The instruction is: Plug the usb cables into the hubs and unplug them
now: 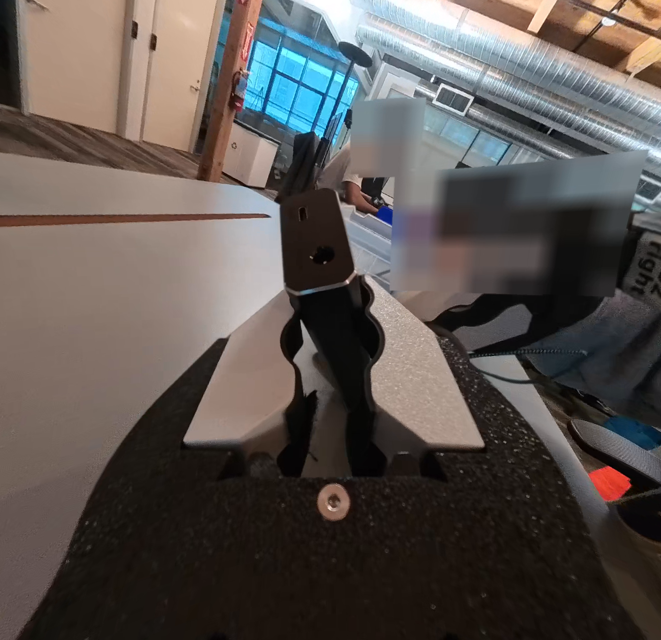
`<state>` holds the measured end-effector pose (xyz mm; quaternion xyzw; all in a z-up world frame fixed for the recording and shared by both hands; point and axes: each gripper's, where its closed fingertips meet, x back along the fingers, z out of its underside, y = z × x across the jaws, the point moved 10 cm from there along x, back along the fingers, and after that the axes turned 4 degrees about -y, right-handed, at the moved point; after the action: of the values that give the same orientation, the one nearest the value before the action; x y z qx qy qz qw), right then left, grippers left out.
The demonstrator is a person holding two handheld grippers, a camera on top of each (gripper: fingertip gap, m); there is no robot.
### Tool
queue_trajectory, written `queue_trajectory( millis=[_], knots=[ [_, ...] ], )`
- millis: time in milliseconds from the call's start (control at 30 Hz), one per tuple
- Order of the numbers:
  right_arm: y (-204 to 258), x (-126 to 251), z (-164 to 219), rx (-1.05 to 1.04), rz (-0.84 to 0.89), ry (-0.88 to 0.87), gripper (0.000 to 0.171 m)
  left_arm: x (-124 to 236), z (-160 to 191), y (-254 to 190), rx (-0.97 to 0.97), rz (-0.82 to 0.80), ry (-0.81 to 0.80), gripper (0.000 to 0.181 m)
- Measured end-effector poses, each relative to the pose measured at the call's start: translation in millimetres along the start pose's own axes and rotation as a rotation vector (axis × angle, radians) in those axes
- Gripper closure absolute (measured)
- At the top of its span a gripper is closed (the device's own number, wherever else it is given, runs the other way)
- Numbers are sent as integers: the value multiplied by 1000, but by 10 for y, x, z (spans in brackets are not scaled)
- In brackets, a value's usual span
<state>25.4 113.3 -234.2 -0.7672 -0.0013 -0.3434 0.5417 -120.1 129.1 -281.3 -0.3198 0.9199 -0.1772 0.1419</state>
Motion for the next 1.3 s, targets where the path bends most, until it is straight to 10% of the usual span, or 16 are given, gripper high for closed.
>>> queue_trajectory(
  millis=[233,433,633,800,933,1300],
  knots=[
    [156,-15,-178,490,40,231,164,-7,5,-4,5,26,4,154],
    [77,67,-62,120,-2,90,164,-45,25,-8,8,34,43,152],
    [215,55,-170,468,57,237,163,-42,26,-11,14,48,41,152],
    [97,99,-41,65,13,78,164,-57,33,9,31,37,57,152],
    [204,91,-137,364,59,199,164,-53,31,6,34,52,54,152],
    [154,74,-154,339,25,201,164,-39,24,27,47,33,39,153]
  ],
)
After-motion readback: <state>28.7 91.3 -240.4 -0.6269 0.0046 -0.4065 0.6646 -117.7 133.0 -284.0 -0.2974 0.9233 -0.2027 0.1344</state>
